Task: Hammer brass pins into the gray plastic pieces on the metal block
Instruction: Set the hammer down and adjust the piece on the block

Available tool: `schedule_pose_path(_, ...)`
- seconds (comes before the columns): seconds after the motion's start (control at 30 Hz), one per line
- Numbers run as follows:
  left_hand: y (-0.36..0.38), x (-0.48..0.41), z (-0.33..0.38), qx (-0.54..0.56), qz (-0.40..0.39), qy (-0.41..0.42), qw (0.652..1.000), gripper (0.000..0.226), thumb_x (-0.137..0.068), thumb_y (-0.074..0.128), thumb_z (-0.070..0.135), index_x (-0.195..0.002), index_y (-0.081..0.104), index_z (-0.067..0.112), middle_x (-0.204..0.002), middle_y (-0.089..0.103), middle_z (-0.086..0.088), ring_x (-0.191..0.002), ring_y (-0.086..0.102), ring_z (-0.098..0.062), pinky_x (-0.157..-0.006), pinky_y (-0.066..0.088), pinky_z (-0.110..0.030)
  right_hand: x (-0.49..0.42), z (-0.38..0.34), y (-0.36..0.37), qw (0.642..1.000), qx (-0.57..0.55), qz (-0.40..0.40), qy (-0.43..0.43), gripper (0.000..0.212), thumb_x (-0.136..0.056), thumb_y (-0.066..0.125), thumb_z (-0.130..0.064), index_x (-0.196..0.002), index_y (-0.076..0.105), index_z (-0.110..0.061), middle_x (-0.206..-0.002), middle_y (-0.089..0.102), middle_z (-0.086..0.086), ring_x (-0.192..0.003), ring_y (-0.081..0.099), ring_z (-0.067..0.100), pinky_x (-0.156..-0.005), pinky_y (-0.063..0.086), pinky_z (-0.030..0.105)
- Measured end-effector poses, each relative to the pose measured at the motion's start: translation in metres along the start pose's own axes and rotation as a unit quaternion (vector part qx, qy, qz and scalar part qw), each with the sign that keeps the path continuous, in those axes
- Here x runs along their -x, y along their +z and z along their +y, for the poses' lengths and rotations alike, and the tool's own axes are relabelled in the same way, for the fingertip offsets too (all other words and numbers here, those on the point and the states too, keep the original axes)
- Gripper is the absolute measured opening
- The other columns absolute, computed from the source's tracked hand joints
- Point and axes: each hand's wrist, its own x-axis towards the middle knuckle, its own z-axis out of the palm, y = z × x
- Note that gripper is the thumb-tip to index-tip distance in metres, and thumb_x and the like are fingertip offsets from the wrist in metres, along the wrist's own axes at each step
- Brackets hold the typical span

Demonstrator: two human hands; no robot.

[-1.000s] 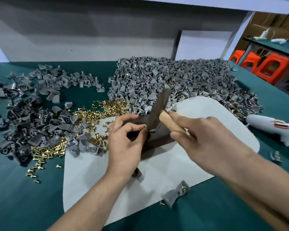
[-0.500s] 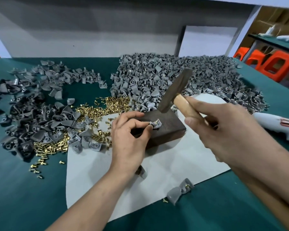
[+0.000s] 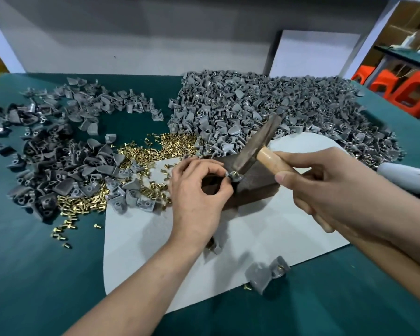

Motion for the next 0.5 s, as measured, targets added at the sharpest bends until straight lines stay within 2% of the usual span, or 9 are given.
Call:
schedule_pose_path(0.1,0.000,0.001,0.000,-0.003,0.005,-0.010,1.000,0.013,-0.079,0.073,0.013,-0.080,0.065,0.023,-0.093,0.062,0.025,-0.119,0.049,-0.022,-0.104,0.023,-0.022,-0.007,0.007,-0.006,0.996,-0.081,-0.032,0.024,0.023,-0.096,0.053,-0.019,-0.112,0.066,-0.029,-0.046,0.047,0.002,-0.029,0.038,0.018,-0.034,0.033,0.018)
schedule_pose_path(0.23,0.000,0.000,0.000,-0.010,0.005,-0.013,1.000,0.012,-0.081,0.072,0.014,-0.081,0.066,0.025,-0.093,0.059,0.030,-0.122,0.045,-0.019,-0.103,0.025,-0.026,-0.013,0.018,-0.006,0.968,-0.217,-0.084,0.092,0.022,-0.094,0.053,-0.015,-0.108,0.069,-0.017,-0.048,0.040,0.008,-0.025,0.031,0.016,-0.032,0.028,0.013)
schedule_pose_path(0.5,0.000,0.000,-0.002,0.001,0.001,-0.016,1.000,0.013,-0.081,0.072,0.015,-0.081,0.067,0.027,-0.090,0.058,0.033,-0.119,0.041,-0.011,-0.099,0.028,-0.024,-0.020,0.027,-0.006,0.951,-0.261,-0.122,0.109,0.027,-0.086,0.057,-0.021,-0.105,0.064,-0.003,-0.048,0.037,0.009,-0.024,0.030,0.015,-0.032,0.026,0.014)
